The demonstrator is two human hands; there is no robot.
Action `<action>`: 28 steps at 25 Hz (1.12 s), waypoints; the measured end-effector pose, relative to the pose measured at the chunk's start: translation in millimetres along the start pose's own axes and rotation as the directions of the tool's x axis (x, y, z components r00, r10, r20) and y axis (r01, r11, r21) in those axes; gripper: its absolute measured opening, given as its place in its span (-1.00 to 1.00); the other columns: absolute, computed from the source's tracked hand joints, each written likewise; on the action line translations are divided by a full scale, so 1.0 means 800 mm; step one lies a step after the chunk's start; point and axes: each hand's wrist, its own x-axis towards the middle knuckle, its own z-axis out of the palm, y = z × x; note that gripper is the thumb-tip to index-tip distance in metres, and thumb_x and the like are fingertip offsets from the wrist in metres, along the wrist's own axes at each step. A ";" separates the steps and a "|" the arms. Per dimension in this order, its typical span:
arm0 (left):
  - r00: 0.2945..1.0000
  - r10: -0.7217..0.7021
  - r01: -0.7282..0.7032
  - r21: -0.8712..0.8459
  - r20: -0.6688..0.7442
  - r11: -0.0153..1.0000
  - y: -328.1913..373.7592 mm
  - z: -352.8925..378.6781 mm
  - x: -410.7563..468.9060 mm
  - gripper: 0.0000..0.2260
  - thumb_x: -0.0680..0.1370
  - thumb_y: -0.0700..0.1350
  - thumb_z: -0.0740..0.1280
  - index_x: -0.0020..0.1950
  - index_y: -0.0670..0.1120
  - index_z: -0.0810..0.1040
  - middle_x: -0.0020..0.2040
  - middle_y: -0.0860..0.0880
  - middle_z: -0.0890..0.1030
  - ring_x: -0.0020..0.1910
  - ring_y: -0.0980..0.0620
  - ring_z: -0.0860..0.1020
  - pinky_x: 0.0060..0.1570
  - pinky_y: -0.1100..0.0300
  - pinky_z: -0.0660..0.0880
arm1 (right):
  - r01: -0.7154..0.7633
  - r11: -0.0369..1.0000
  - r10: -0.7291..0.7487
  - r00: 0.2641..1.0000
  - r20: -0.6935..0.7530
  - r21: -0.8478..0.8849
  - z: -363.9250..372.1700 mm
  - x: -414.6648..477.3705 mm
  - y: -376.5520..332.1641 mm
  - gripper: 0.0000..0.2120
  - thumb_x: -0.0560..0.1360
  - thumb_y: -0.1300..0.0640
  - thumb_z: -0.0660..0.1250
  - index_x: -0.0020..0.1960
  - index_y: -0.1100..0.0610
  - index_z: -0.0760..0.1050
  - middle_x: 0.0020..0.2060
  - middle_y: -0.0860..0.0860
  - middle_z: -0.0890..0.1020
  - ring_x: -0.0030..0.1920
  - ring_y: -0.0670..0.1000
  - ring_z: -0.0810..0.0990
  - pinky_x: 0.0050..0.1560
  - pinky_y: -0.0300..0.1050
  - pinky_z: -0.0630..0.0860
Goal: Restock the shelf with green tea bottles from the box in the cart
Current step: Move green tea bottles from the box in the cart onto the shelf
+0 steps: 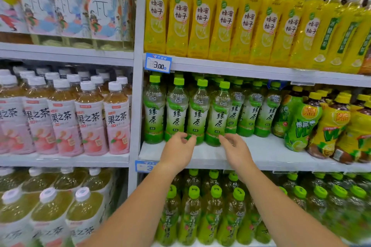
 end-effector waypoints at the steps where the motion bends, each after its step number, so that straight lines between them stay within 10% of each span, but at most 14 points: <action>1: 0.999 -0.029 0.029 -0.028 0.023 0.999 0.002 -0.004 -0.005 -0.52 0.62 0.16 0.25 0.46 -0.06 0.40 0.32 0.01 0.52 0.20 0.05 0.46 0.17 0.13 0.38 | -0.023 1.000 0.023 1.000 0.015 0.021 -0.001 -0.011 -0.002 -0.53 0.61 -0.09 0.29 0.44 0.10 0.41 0.37 0.01 0.50 0.30 -0.01 0.47 0.29 -0.10 0.36; 14: 0.919 -0.347 0.351 0.015 0.187 0.936 0.105 -0.065 -0.119 -0.65 0.65 0.08 0.24 0.37 -0.03 0.50 0.29 0.02 0.56 0.17 0.10 0.50 0.20 0.16 0.40 | -0.422 0.901 0.433 0.888 0.154 -0.097 -0.082 -0.138 -0.091 -0.57 0.64 -0.06 0.24 0.43 0.12 0.41 0.33 0.05 0.53 0.19 -0.01 0.50 0.20 -0.10 0.38; 28: 0.762 -0.310 0.225 0.215 0.569 0.950 0.267 -0.137 -0.262 -0.52 0.65 0.16 0.20 0.50 -0.04 0.37 0.45 0.03 0.44 0.28 0.11 0.42 0.21 0.19 0.32 | -0.656 0.733 0.679 0.724 0.125 -0.179 -0.247 -0.364 -0.235 -0.47 0.64 -0.19 0.14 0.56 -0.06 0.22 0.52 -0.07 0.30 0.49 0.05 0.31 0.40 0.03 0.31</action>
